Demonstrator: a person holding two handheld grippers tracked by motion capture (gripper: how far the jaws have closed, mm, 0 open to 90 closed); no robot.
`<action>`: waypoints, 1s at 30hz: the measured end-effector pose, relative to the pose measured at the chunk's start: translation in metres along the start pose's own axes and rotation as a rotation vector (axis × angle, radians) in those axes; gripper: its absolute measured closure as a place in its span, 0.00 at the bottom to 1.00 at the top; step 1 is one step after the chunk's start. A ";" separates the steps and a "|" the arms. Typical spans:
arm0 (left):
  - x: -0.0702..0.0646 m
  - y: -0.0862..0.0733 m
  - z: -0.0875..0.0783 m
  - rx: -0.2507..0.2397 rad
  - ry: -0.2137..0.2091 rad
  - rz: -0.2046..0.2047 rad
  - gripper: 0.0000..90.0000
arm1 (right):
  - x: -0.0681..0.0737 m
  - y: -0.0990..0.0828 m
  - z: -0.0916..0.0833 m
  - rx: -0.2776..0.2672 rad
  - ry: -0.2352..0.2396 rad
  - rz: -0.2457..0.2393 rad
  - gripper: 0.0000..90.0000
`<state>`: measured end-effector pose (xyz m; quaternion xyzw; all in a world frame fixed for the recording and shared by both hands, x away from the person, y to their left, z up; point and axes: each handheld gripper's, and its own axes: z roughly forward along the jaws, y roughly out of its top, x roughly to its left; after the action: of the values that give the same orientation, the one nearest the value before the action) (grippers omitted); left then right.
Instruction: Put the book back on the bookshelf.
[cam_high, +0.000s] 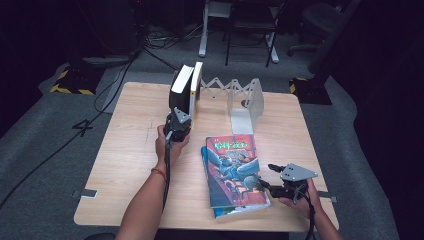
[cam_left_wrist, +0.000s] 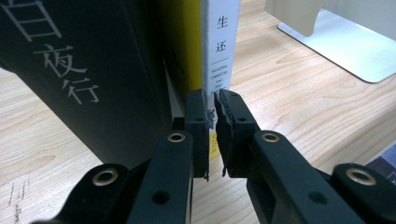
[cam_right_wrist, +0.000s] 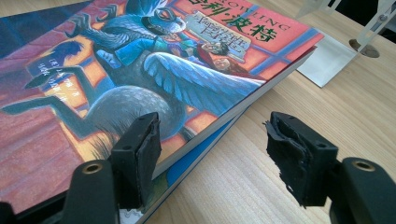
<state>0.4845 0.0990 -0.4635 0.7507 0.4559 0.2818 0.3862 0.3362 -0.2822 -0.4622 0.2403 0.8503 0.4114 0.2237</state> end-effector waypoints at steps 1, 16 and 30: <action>0.000 0.000 0.001 -0.001 0.001 0.003 0.92 | 0.000 0.000 0.000 0.000 0.000 0.001 0.39; 0.004 0.001 0.001 0.013 -0.007 0.010 0.90 | 0.000 0.000 0.000 0.000 0.001 0.002 0.39; 0.011 -0.008 -0.013 0.029 -0.048 0.059 0.86 | -0.001 -0.001 0.000 -0.001 0.009 0.007 0.40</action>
<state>0.4749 0.1152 -0.4627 0.7759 0.4281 0.2686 0.3775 0.3371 -0.2830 -0.4625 0.2413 0.8503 0.4136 0.2185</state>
